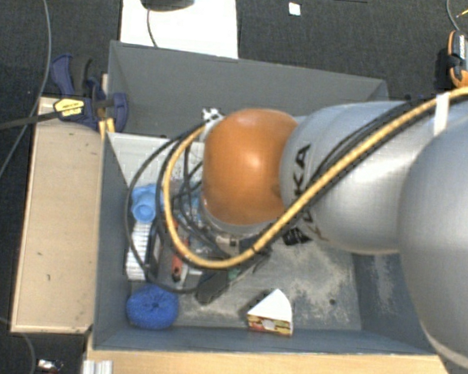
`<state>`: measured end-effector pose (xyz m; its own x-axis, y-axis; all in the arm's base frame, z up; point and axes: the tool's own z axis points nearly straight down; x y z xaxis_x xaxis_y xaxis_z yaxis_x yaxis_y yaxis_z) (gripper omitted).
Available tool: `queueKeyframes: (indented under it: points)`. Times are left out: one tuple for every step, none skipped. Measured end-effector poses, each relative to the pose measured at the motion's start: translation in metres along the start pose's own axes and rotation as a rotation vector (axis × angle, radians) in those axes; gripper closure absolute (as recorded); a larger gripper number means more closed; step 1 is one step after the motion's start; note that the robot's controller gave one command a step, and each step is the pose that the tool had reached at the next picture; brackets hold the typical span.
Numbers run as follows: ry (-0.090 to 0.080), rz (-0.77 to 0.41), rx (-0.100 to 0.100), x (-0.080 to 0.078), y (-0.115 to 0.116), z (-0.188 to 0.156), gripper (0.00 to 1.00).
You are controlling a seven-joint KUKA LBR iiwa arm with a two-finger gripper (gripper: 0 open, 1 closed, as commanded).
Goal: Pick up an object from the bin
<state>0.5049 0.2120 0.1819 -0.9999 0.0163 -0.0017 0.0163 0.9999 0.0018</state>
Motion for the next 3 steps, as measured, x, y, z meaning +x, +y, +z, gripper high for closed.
queueKeyframes:
  points:
    - [0.0, 0.001, 0.0, 0.0, 0.0, 0.0, 0.0]
    - [0.002, 0.028, 0.0, -0.008, -0.005, 0.045, 0.0]
    - [-0.006, -0.019, -0.003, -0.006, -0.023, 0.024, 1.0]
